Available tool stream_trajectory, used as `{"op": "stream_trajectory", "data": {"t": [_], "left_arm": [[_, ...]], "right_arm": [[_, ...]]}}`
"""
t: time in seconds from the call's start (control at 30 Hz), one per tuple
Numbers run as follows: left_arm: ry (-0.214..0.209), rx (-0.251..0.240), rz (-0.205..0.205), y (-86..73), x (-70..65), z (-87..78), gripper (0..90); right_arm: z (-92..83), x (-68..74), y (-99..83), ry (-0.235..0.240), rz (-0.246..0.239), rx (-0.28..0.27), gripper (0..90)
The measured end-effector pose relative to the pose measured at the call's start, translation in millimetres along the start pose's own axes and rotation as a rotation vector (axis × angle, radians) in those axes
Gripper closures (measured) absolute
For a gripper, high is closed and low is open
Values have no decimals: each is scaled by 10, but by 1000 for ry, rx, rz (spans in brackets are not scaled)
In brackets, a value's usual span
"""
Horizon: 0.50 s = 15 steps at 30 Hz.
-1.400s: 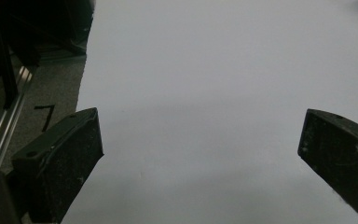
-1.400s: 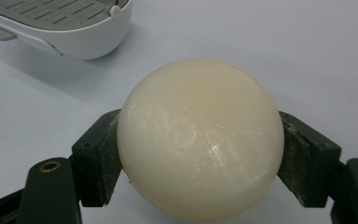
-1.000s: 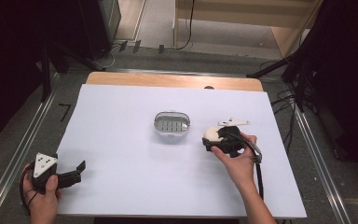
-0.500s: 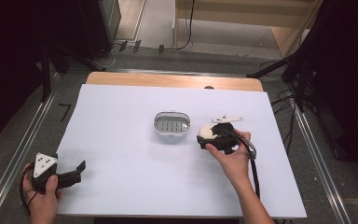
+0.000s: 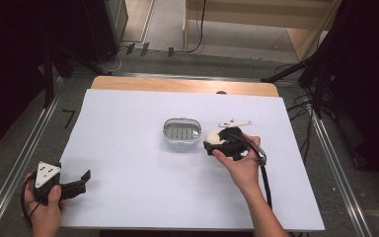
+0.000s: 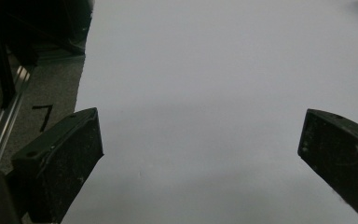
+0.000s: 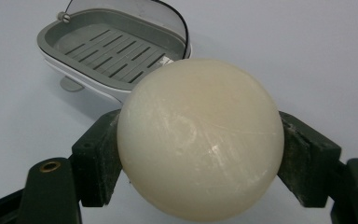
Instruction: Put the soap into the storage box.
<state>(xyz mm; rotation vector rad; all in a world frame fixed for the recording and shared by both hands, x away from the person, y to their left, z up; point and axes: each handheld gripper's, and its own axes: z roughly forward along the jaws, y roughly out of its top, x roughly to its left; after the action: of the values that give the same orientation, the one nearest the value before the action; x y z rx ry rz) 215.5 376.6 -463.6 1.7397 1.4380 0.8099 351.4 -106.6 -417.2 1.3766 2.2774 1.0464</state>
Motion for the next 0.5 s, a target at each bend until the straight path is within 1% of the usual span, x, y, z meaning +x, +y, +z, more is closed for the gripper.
{"op": "stream_trajectory", "data": {"t": [0.5], "left_arm": [[0, 1, -2, 0, 0, -1, 4]], "right_arm": [[39, 124, 141, 23, -18, -9, 251]]}}
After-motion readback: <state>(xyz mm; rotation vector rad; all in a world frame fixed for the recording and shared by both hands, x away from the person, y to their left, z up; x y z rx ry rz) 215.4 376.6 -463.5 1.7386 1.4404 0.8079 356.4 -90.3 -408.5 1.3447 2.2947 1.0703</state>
